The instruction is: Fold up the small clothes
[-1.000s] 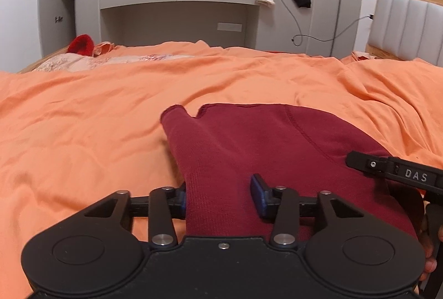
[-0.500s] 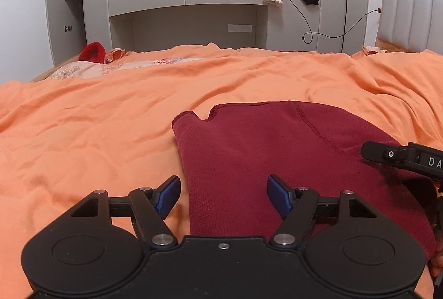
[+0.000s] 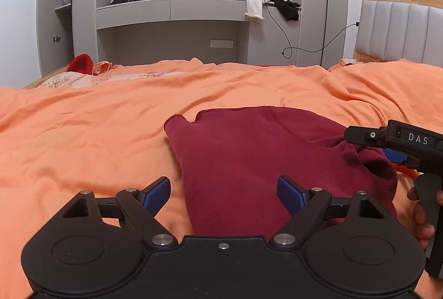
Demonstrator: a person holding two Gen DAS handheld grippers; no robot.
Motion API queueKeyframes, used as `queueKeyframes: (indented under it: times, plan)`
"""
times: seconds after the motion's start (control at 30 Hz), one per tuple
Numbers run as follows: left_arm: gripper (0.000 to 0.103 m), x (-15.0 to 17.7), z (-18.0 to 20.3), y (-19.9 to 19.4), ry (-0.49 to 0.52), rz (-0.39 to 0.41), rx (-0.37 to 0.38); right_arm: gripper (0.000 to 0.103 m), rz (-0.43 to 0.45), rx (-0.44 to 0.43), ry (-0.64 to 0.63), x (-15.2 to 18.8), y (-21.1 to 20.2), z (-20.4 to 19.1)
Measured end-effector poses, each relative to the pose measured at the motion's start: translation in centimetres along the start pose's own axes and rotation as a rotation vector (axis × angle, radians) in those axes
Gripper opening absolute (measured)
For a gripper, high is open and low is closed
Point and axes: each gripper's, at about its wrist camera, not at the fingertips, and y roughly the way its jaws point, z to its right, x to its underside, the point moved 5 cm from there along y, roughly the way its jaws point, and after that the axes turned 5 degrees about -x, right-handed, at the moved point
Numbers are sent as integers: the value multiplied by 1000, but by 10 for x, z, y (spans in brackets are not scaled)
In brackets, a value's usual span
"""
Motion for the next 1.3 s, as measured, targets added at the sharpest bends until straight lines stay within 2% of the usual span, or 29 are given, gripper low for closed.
queueKeyframes:
  times: [0.13,0.33,0.63,0.7,0.77,0.97,1.3]
  plan:
    - [86,12,6,2,14,4,-21,103,5,-5,-7,1,-6,-1]
    - [86,22,19,1,104,72,-80,103,21,-13,-31,1,-20,-4]
    - [92,17,8,-6,34,98,-100,103,66,7,-131,5,-46,-17]
    - [95,14,8,-13,26,114,-109,103,82,15,-152,5,-53,-20]
    - [102,12,8,-22,19,136,-115,103,97,25,-171,6,-60,-23]
    - [102,13,8,-53,-10,176,-90,103,156,50,-211,13,-90,-36]
    - [102,43,5,-111,-61,235,-58,103,264,80,-334,42,-156,-70]
